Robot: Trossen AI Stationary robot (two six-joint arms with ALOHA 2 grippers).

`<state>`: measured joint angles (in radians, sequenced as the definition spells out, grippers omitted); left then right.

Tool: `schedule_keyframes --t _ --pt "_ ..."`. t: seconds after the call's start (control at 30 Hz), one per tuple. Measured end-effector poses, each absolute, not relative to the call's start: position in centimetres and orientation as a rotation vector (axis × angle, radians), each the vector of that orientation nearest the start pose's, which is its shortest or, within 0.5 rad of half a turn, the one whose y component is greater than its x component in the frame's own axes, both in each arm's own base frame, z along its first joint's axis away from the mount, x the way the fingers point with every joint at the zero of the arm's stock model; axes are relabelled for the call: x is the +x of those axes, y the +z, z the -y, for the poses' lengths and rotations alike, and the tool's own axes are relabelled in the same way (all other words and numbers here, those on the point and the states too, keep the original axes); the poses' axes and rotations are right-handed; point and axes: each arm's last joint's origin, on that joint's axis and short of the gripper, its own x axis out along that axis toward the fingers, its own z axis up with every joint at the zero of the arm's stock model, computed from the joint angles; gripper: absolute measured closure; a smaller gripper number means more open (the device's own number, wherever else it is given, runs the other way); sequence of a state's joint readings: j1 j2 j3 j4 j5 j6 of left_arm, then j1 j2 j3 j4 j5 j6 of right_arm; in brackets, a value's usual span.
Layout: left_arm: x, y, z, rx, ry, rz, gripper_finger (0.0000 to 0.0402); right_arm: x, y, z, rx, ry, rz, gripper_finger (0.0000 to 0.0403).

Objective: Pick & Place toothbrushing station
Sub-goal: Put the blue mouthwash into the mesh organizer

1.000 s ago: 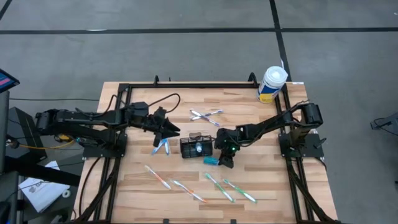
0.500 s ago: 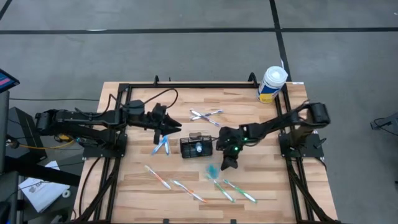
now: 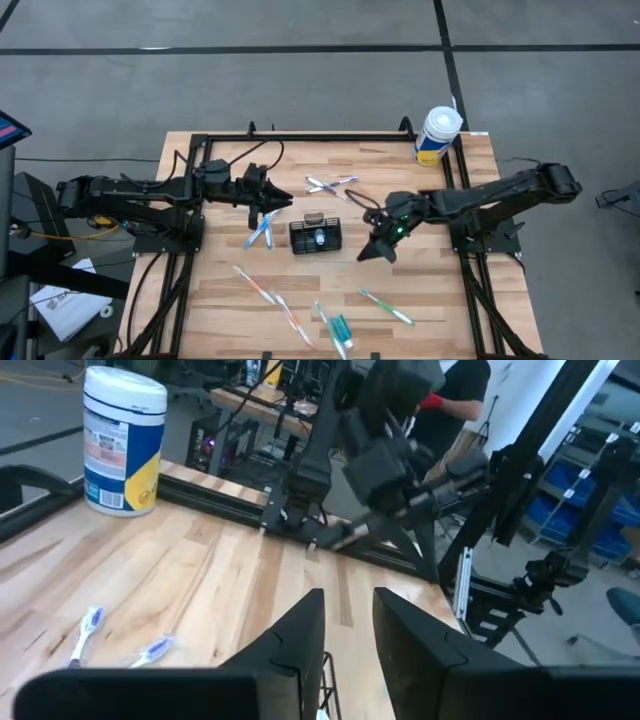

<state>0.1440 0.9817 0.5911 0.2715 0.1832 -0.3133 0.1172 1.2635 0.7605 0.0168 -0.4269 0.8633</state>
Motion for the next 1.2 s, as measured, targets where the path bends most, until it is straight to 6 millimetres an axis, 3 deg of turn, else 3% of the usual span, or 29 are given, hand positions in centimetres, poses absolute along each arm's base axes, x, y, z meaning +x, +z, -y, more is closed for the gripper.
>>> schedule_keyframes --t 0.17,0.33,0.43,0.63,0.8,0.93,1.03,1.2 --pt "21.7 27.3 -2.9 -0.372 -0.032 -0.131 0.0314 26.7 25.2 -3.2 0.910 0.270 -0.614 0.0390" --pt "21.7 27.1 -2.2 -0.433 -0.128 -0.165 0.0304 26.9 25.7 -3.2 0.934 0.293 -0.560 0.0329" --pt "22.5 26.1 -1.1 -0.510 -0.241 -0.262 0.0292 26.9 25.8 -3.3 0.924 0.301 -0.555 0.0291" --pt "26.9 24.0 3.1 -0.428 -0.461 -0.485 0.0280 26.9 25.8 -2.9 0.894 0.296 -0.543 0.0251" --pt "31.8 23.7 6.1 -0.275 -0.573 -0.546 0.0295 27.0 25.7 -2.6 0.839 0.299 -0.529 0.0252" --pt "34.4 23.5 7.9 -0.161 -0.608 -0.581 0.0302 26.8 25.4 -2.1 0.779 0.291 -0.552 0.0260" --pt "35.3 23.4 9.0 -0.126 -0.580 -0.604 0.0300 26.5 24.8 -1.3 0.738 0.307 -0.616 0.0261" --pt "34.5 23.9 9.6 -0.128 -0.528 -0.654 0.0298 24.4 24.8 0.5 0.653 0.261 -0.708 0.0255"
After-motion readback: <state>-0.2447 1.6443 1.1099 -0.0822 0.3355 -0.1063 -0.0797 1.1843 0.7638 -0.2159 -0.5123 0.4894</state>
